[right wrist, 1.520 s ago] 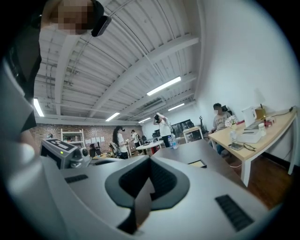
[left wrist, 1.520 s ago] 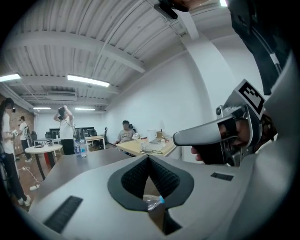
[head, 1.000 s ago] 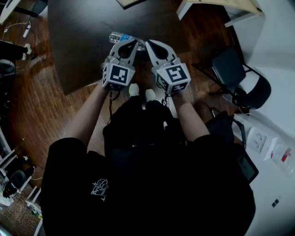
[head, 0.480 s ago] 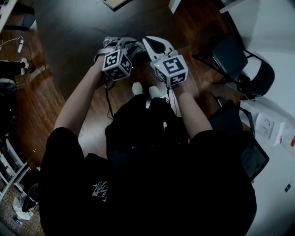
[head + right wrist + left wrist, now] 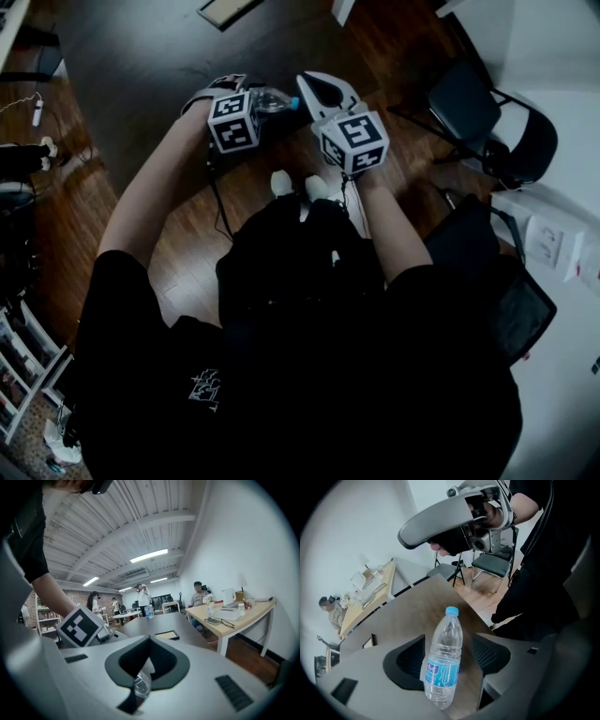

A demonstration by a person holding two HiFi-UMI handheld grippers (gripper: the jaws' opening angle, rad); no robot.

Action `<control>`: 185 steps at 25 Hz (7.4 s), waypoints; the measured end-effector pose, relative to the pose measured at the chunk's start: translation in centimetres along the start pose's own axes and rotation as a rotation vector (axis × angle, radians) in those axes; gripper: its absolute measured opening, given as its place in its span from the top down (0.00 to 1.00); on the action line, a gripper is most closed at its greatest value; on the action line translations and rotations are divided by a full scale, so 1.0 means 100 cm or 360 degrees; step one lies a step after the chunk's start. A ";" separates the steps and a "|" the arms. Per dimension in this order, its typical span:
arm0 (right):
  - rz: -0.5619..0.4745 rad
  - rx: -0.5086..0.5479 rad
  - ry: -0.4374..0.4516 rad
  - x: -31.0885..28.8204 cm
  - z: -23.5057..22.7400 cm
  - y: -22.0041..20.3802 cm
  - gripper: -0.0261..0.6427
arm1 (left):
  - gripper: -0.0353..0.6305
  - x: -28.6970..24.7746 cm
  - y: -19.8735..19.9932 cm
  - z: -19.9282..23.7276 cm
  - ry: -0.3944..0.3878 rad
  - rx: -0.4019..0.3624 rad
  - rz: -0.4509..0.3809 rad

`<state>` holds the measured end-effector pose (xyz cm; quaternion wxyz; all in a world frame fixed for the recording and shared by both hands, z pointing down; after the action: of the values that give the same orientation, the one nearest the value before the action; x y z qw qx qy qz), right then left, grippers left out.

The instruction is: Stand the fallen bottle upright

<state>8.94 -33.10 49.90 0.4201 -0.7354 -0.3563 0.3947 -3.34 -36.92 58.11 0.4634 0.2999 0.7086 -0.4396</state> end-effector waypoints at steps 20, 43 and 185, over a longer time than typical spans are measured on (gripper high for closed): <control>-0.0029 -0.0064 -0.0060 0.007 -0.007 0.001 0.95 | 0.47 -0.056 -0.011 0.001 -0.0251 -0.0160 0.0292; -0.0005 -0.0023 0.0096 -0.005 0.014 0.013 0.95 | 0.51 0.013 -0.031 0.020 0.0270 0.0626 -0.0203; -0.0239 0.0054 0.0444 0.565 0.176 -0.138 0.95 | 0.95 0.222 0.328 -0.598 0.2406 0.1639 -0.0893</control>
<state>15.38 26.61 40.49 0.5062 -0.7472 -0.3417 0.2621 -8.20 31.54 37.35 -0.4279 0.4907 0.5860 -0.4825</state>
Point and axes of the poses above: the fingertips, and each gripper's own axes: x backward along the fingers, z to its left, y out of its top, the point moved 7 cm from there along x, backward along the fingers, and after that the axes turned 8 degrees about -x, right-handed, at the moved point
